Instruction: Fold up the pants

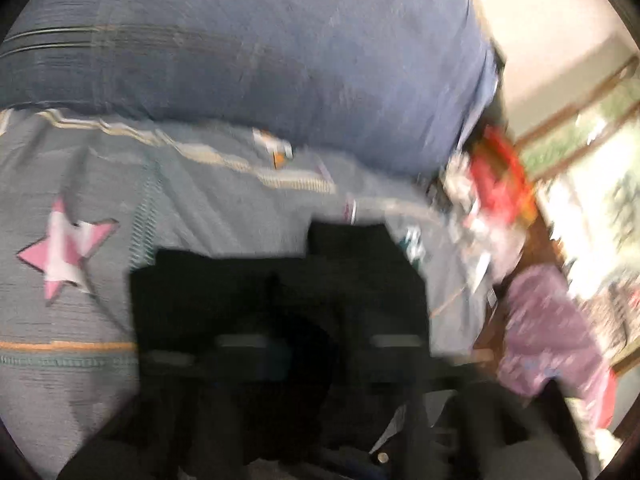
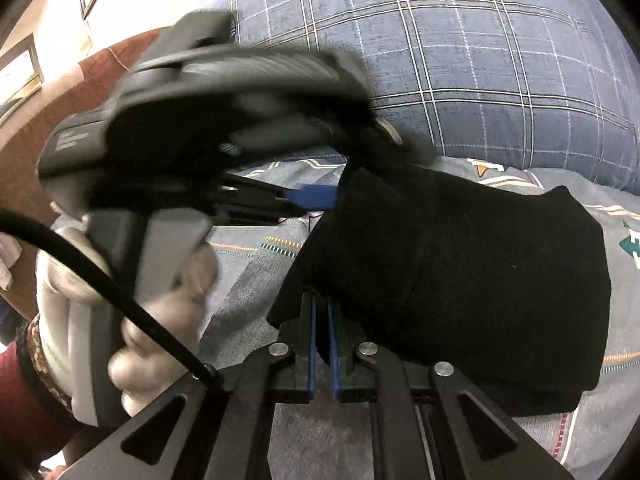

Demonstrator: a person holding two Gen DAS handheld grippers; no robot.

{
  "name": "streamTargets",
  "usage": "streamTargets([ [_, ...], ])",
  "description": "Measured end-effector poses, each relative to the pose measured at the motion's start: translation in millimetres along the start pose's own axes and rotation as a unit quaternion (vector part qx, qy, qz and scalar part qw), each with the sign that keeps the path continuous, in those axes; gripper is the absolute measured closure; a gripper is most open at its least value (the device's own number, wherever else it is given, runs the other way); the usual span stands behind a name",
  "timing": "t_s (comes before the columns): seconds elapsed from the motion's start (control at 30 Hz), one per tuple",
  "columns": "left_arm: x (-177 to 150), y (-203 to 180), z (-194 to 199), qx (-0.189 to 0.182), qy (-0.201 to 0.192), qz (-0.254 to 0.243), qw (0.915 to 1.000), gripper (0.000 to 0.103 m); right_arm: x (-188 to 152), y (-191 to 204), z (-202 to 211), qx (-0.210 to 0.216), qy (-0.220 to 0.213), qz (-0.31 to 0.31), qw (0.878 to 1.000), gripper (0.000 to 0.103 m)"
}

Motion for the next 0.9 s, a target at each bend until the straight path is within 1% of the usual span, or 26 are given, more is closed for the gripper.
streamTargets([
  [0.03, 0, -1, 1, 0.003, -0.007, -0.001, 1.0, 0.093, 1, -1, 1, -0.002, -0.002, -0.001, 1.0, 0.097],
  [0.13, 5, -2, 19, -0.022, -0.027, 0.014, 0.9993, 0.093, 6, -4, 8, 0.005, -0.011, -0.011, 1.0, 0.097],
  [0.2, 10, 3, 36, -0.03, -0.043, 0.019, 0.9985, 0.093, 13, -2, 10, 0.017, -0.017, -0.013, 1.0, 0.097],
  [0.3, 13, 18, 46, -0.012, -0.06, 0.024, 0.9978, 0.093, 23, 13, 4, 0.029, -0.02, 0.005, 0.999, 0.096],
  [0.33, 14, 30, 46, -0.003, -0.063, 0.033, 0.9974, 0.091, 24, 20, -3, 0.034, -0.015, 0.012, 0.999, 0.094],
  [0.4, 12, 55, 40, 0.028, -0.061, 0.056, 0.9962, 0.082, 21, 26, -20, 0.045, 0.007, 0.019, 0.999, 0.09],
  [0.43, 11, 68, 37, 0.043, -0.059, 0.069, 0.9949, 0.072, 17, 27, -28, 0.048, 0.019, 0.019, 0.998, 0.086],
  [0.47, 9, 76, 37, 0.042, -0.058, 0.078, 0.9944, 0.068, 14, 27, -33, 0.054, 0.031, 0.018, 0.998, 0.084],
  [0.5, 7, 80, 39, 0.034, -0.057, 0.082, 0.9944, 0.068, 11, 26, -33, 0.06, 0.035, 0.013, 0.998, 0.083],
  [0.53, 7, 81, 45, 0.029, -0.061, 0.082, 0.9944, 0.068, 11, 22, -27, 0.064, 0.031, 0.007, 0.997, 0.08],
  [0.6, 8, 82, 59, 0.038, -0.073, 0.075, 0.9937, 0.067, 14, 9, -3, 0.072, 0.012, -0.006, 0.997, 0.067],
  [0.63, 9, 83, 69, 0.043, -0.08, 0.072, 0.9932, 0.067, 15, 1, 8, 0.068, 0.002, -0.012, 0.998, 0.053],
  [0.67, 11, 84, 75, 0.048, -0.086, 0.076, 0.9923, 0.067, 18, -10, 22, 0.061, -0.011, -0.019, 0.998, 0.048],
  [0.7, 12, 87, 84, 0.054, -0.094, 0.086, 0.9904, 0.067, 21, -26, 36, 0.051, -0.024, -0.03, 0.998, 0.048],
  [0.73, 13, 89, 93, 0.053, -0.102, 0.097, 0.9886, 0.067, 21, -37, 49, 0.04, -0.032, -0.041, 0.998, 0.048],
  [0.77, 13, 87, 102, 0.044, -0.113, 0.103, 0.9873, 0.067, 25, -59, 62, 0.023, -0.042, -0.059, 0.997, 0.048],
  [0.83, 15, 72, 114, 0.03, -0.129, 0.097, 0.9864, 0.067, 30, -90, 73, 0.001, -0.054, -0.088, 0.995, 0.048],
  [0.87, 15, 65, 114, 0.027, -0.131, 0.092, 0.9867, 0.066, 35, -109, 76, -0.01, -0.061, -0.107, 0.992, 0.048],
  [0.9, 15, 55, 109, 0.023, -0.129, 0.086, 0.9877, 0.065, 38, -117, 76, -0.011, -0.064, -0.117, 0.991, 0.048],
])
Point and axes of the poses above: each gripper's, at about its wrist camera, not at the fingertips, and z roughly against the way its jaws point, y to its left, x to its top, the point moved 6 cm from there along -z, roughly the way its jaws point, and after that the axes turned 10 degrees about z, right-handed, at the moved point
